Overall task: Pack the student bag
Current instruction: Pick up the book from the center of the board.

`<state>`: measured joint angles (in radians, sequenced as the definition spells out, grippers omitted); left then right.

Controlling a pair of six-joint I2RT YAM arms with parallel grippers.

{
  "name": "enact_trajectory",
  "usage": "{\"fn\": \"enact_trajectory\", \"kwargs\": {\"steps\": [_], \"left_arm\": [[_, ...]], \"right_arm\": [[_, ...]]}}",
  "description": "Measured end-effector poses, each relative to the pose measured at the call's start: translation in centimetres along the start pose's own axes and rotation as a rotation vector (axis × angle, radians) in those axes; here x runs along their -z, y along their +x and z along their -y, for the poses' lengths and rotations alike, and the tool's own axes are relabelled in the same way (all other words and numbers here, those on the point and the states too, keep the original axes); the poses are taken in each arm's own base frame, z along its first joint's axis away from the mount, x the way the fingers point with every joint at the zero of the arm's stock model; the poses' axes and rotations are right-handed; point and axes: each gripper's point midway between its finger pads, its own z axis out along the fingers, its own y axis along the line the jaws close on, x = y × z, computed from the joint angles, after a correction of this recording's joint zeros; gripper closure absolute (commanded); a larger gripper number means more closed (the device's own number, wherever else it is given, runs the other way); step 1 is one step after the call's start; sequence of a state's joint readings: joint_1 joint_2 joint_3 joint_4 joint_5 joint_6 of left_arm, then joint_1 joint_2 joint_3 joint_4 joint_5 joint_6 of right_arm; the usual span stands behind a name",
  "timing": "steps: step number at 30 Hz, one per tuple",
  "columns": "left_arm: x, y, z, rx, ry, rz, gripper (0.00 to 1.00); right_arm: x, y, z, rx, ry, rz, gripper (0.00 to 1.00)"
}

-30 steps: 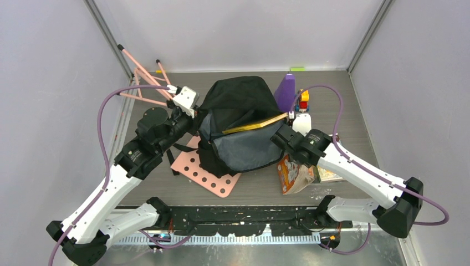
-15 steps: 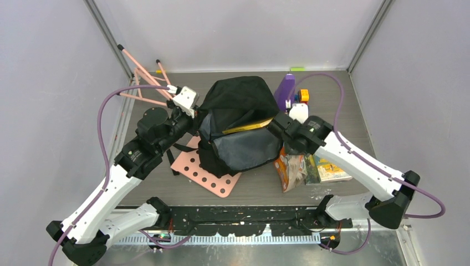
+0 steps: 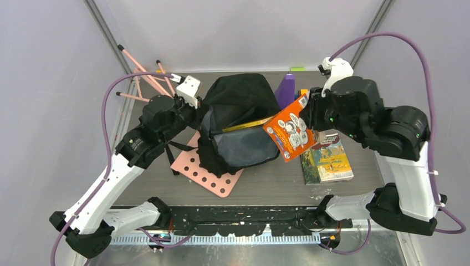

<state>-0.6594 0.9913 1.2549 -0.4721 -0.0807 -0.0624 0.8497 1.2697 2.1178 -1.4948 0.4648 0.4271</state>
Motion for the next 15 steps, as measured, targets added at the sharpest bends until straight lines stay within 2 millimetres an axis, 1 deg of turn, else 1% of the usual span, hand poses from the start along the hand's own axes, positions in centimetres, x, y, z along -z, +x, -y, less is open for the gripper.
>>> {"fn": "enact_trajectory", "kwargs": {"steps": [3, 6, 10, 15], "left_arm": [[0.0, 0.0, 0.0, 0.013, -0.003, -0.028, 1.00], [-0.1, 0.0, 0.2, 0.023, 0.002, -0.048, 1.00], [-0.1, 0.1, 0.4, 0.031, 0.013, -0.069, 1.00], [0.0, 0.3, 0.5, 0.029, 0.018, -0.094, 1.00]], "right_arm": [[1.3, -1.4, -1.2, 0.075, -0.114, 0.053, 0.99], [1.4, -1.9, -2.7, 0.167, -0.205, 0.074, 0.99], [-0.3, -3.0, -5.4, 0.327, -0.304, 0.102, 0.99], [-4.1, -4.7, -9.1, 0.512, -0.380, 0.142, 0.99]]}}
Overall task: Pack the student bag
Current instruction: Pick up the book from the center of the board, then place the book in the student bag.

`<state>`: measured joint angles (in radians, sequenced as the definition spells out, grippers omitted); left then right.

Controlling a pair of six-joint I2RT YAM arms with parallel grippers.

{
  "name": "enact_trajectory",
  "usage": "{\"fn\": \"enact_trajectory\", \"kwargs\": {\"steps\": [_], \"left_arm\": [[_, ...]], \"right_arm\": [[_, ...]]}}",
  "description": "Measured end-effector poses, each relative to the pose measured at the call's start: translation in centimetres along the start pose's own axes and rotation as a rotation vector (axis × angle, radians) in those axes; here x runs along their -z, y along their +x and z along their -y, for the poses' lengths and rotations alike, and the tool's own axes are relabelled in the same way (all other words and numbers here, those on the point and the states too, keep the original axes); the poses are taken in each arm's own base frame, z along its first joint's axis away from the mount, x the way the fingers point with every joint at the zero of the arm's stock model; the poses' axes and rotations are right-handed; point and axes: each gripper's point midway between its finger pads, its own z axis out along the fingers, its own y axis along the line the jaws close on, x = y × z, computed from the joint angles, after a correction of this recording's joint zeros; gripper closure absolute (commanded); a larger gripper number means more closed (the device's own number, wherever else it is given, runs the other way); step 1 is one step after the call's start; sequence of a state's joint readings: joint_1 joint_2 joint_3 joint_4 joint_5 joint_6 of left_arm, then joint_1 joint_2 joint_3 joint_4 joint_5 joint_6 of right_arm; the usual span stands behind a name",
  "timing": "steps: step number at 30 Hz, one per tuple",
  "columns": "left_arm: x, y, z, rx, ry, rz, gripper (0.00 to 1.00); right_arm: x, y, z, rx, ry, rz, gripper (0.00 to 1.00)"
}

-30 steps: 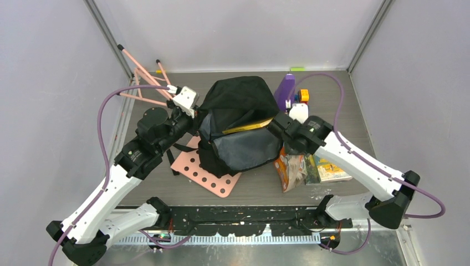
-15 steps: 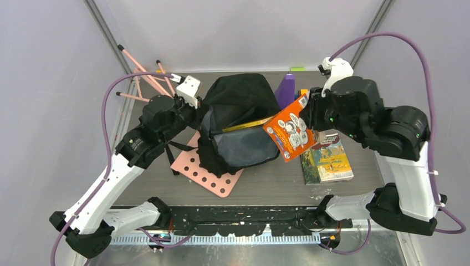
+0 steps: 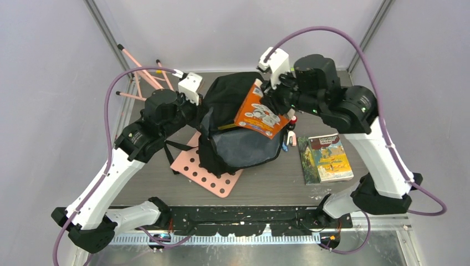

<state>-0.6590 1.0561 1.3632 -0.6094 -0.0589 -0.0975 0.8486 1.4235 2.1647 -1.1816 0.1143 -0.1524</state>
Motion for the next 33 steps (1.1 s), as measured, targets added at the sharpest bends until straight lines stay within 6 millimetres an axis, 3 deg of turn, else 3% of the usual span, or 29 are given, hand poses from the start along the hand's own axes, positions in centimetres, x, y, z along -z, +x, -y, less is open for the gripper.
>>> {"fn": "enact_trajectory", "kwargs": {"steps": [5, 12, 15, 23, 25, 31, 33], "left_arm": [[0.1, 0.1, -0.1, -0.001, -0.004, -0.014, 1.00], [0.2, 0.0, -0.1, -0.019, -0.002, -0.030, 1.00], [0.3, -0.2, -0.2, -0.026, -0.004, -0.027, 1.00], [0.3, -0.2, -0.5, -0.028, -0.017, -0.030, 1.00], [0.3, -0.2, -0.5, -0.028, -0.018, -0.030, 1.00], [0.3, -0.2, -0.4, -0.029, -0.015, -0.031, 1.00], [0.3, -0.2, -0.4, -0.029, -0.013, -0.031, 1.00]], "right_arm": [[-2.7, -1.6, -0.7, 0.145, -0.062, 0.035, 1.00], [-5.4, -5.4, -1.7, 0.295, -0.129, 0.156, 1.00], [-7.0, -6.0, -2.4, 0.343, -0.167, 0.176, 1.00], [-10.7, -3.9, -3.6, 0.405, -0.225, 0.122, 1.00], [-11.7, -2.8, -3.9, 0.395, -0.241, 0.098, 0.99], [-15.0, 3.2, -5.3, 0.313, -0.320, -0.009, 0.99], [-15.9, 4.2, -5.4, 0.289, -0.323, -0.020, 0.88]]}}
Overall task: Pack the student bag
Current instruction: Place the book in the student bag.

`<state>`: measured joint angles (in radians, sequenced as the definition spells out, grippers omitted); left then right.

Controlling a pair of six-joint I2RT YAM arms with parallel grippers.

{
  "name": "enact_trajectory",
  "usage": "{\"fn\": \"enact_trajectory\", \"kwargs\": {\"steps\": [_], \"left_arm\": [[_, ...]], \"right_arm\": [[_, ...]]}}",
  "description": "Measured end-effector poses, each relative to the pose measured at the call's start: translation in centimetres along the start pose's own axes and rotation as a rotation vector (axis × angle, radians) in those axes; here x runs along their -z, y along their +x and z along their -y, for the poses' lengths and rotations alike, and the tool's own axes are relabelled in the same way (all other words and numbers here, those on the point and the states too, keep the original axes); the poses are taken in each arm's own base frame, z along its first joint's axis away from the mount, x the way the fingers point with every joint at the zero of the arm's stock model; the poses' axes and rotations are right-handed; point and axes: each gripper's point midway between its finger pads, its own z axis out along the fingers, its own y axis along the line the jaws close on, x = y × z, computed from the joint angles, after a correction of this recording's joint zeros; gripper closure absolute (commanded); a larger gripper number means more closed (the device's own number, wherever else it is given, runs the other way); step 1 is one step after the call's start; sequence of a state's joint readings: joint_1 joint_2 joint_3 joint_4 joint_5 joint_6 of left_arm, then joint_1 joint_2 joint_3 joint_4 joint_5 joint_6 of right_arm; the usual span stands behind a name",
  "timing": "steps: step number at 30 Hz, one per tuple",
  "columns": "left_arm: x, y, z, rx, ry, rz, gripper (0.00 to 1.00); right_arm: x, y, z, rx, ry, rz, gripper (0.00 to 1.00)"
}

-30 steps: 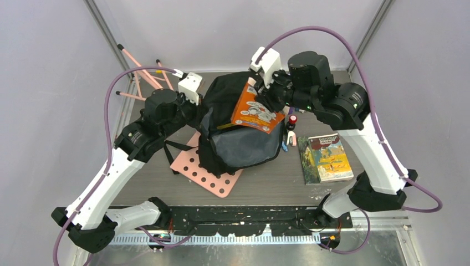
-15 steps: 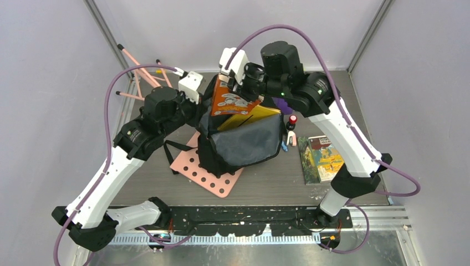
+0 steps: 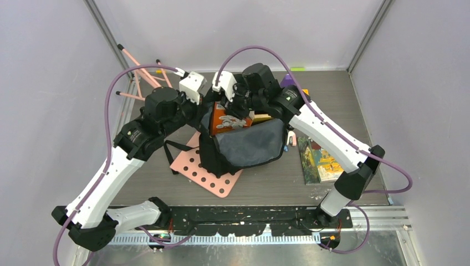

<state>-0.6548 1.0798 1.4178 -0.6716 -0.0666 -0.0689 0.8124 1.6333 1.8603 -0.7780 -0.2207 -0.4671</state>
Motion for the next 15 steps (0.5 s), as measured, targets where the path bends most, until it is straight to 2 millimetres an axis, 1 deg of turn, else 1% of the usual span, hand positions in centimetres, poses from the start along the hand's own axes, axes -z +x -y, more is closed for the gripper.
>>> {"fn": "enact_trajectory", "kwargs": {"steps": [1, 2, 3, 4, 5, 6, 7, 8, 10, 15], "left_arm": [[0.0, 0.0, 0.0, 0.000, 0.000, 0.000, 1.00], [0.0, 0.0, 0.0, -0.001, 0.001, 0.001, 1.00], [0.0, 0.0, 0.0, -0.001, 0.002, 0.001, 1.00], [0.0, 0.0, 0.0, -0.002, 0.001, 0.001, 1.00], [0.0, 0.0, 0.0, -0.002, 0.000, 0.002, 1.00], [0.0, -0.1, 0.0, -0.002, 0.000, 0.003, 1.00], [0.0, 0.0, -0.1, -0.003, -0.003, 0.002, 1.00], [0.0, 0.0, -0.1, -0.004, -0.005, 0.002, 1.00], [0.0, 0.0, -0.2, -0.006, -0.011, 0.001, 1.00], [-0.2, -0.1, -0.7, -0.025, -0.038, 0.002, 1.00]], "right_arm": [[-0.3, 0.3, 0.0, -0.012, 0.003, -0.002, 0.74], [-0.5, 0.5, 0.1, -0.026, 0.008, -0.003, 0.68], [-0.7, 0.7, 0.1, -0.043, 0.017, -0.005, 0.56], [-0.9, 0.7, 0.2, -0.053, 0.024, -0.004, 0.46], [-0.9, 0.7, 0.4, -0.062, 0.034, -0.003, 0.43], [-0.8, 0.5, 0.6, -0.068, 0.048, 0.001, 0.35], [-0.6, 0.3, 0.9, -0.074, 0.064, 0.007, 0.30], [-0.4, 0.2, 1.2, -0.081, 0.081, 0.013, 0.18], [0.3, -0.2, 1.6, -0.102, 0.108, 0.028, 0.11], [2.9, -1.5, 2.4, -0.150, 0.177, 0.075, 0.07]]}}
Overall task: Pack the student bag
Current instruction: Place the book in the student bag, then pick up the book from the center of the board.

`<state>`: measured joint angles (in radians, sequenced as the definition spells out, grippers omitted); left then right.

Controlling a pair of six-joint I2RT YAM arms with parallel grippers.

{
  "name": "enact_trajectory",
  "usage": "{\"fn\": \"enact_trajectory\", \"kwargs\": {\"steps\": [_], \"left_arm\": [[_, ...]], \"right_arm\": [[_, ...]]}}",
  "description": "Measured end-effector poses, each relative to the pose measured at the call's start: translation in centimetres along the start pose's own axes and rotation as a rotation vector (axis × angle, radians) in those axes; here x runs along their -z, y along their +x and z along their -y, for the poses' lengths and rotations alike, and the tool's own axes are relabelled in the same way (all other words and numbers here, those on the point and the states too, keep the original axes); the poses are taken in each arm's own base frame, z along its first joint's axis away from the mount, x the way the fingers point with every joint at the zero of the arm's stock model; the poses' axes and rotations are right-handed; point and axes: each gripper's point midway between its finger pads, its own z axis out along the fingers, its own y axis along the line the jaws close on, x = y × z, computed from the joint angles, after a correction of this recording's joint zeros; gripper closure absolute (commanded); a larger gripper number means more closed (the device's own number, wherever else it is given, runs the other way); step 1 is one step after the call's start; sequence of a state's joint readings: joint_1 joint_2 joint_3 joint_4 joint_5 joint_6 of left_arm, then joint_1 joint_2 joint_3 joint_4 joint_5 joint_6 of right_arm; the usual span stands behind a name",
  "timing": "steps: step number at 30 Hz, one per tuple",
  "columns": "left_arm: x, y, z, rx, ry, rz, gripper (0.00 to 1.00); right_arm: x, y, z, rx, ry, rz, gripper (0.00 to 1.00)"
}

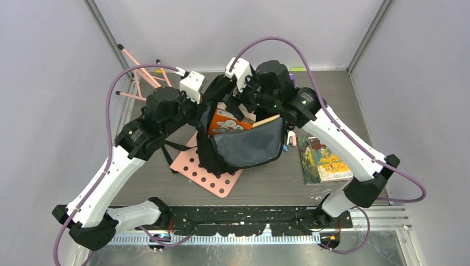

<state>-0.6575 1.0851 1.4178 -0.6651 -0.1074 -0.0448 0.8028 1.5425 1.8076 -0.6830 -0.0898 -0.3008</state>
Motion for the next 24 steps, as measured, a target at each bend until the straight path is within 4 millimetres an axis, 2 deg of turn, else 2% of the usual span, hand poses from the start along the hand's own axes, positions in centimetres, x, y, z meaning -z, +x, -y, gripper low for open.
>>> {"fn": "enact_trajectory", "kwargs": {"steps": [4, 7, 10, 12, 15, 19, 21, 24], "left_arm": [[-0.3, -0.1, -0.7, -0.002, -0.042, 0.007, 1.00], [-0.6, 0.0, -1.1, 0.001, -0.064, 0.015, 1.00], [-0.9, 0.0, -1.2, 0.004, -0.075, 0.022, 1.00], [-1.0, 0.0, -1.4, 0.005, -0.082, 0.026, 1.00], [-1.2, 0.1, -1.5, 0.005, -0.090, 0.030, 1.00], [-1.5, 0.3, -1.6, 0.007, -0.095, 0.042, 1.00], [-1.6, 0.5, -1.5, 0.008, -0.093, 0.051, 1.00], [-1.6, 0.7, -1.4, 0.009, -0.087, 0.058, 1.00]], "right_arm": [[2.5, -1.3, 0.5, -0.061, 0.045, 0.044, 0.07], [4.6, -1.4, 1.7, -0.111, 0.134, 0.056, 0.07], [6.5, -0.7, 4.1, -0.169, 0.265, 0.050, 0.07], [7.9, 0.5, 6.7, -0.235, 0.371, 0.031, 0.06], [9.9, 3.6, 10.9, -0.354, 0.527, -0.008, 0.06], [13.2, 9.7, 15.8, -0.552, 0.721, -0.072, 0.04], [15.3, 13.5, 18.0, -0.666, 0.830, -0.105, 0.03], [18.7, 20.5, 20.7, -0.854, 0.993, -0.169, 0.03]]}}
